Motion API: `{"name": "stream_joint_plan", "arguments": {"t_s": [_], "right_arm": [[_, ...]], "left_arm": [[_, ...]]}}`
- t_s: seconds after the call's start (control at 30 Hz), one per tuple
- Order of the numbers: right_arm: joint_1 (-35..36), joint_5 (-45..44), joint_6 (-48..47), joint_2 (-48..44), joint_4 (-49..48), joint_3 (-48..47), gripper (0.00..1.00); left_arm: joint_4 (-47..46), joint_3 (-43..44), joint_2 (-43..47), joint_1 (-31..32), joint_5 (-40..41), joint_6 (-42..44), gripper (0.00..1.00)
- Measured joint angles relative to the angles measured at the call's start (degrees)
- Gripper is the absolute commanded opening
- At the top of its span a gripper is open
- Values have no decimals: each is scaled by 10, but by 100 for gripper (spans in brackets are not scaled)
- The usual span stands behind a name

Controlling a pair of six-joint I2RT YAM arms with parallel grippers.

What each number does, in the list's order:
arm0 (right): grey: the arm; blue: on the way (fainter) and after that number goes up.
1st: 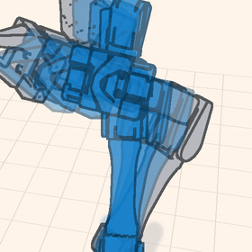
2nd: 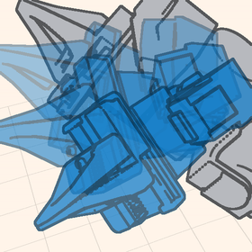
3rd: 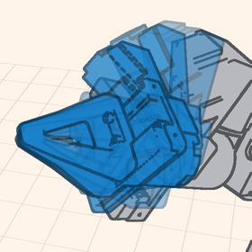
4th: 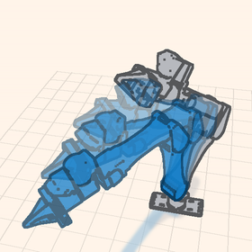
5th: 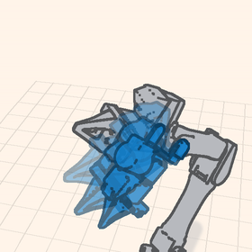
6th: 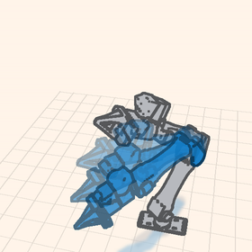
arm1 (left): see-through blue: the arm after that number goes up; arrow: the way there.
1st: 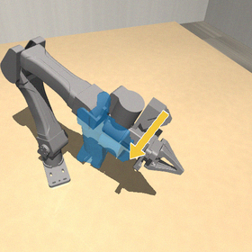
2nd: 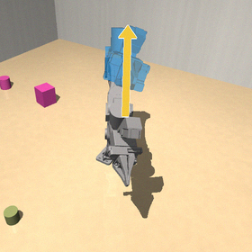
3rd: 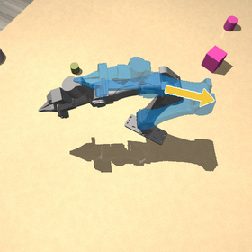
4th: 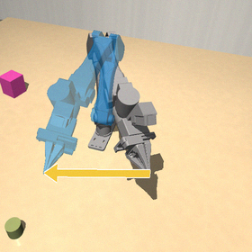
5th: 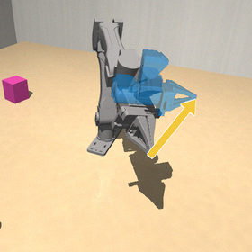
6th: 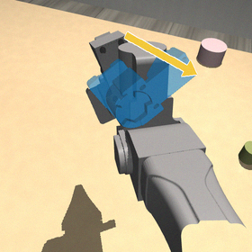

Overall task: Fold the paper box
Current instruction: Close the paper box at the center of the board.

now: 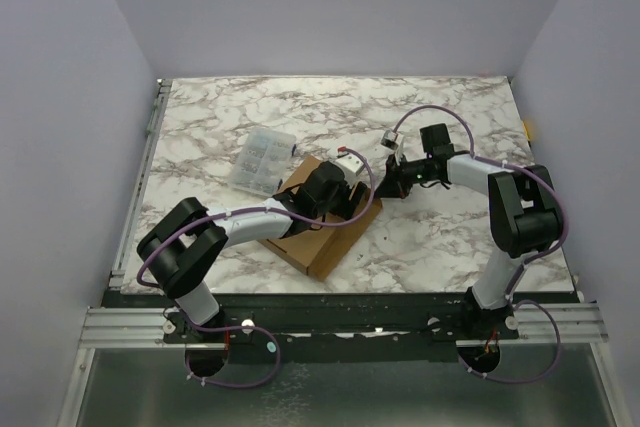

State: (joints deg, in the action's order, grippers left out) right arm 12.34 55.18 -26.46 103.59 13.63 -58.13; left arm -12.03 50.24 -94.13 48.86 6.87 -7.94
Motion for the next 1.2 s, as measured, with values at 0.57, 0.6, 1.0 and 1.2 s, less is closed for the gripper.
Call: {"name": "stream_joint_plan", "arguments": {"t_s": [0.57, 0.6, 1.0, 1.2], "right_arm": [[8, 0, -17, -5, 13, 1, 0], [8, 0, -17, -5, 13, 1, 0], [9, -1, -21, -5, 21, 2, 0], [9, -1, -25, -10, 21, 7, 0]], "left_arm": [[-1, 0, -1, -2, -2, -2, 70], [-1, 0, -1, -2, -2, -2, 70], [-5, 1, -3, -5, -4, -4, 70], [-5, 1, -4, -5, -5, -6, 70]]}}
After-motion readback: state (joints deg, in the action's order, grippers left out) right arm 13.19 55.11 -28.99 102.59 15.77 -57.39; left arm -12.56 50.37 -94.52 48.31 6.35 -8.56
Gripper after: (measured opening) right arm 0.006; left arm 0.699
